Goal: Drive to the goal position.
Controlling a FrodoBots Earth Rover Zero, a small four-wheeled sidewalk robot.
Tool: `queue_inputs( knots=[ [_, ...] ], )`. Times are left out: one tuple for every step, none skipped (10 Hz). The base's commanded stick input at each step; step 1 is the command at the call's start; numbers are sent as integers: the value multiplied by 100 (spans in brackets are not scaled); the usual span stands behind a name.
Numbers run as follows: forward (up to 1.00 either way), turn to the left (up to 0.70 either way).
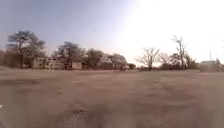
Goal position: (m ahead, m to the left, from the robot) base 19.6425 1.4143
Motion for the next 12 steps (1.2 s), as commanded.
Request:
queue_inputs(
  knots=[
    [70, 0],
    [70, 0],
    [70, 0],
    [70, 0],
    [70, 0],
    [70, 0],
    [70, 0],
    [70, 0],
    [70, 0],
    [70, 0],
    [70, 0],
    [70, 0]
  ],
)
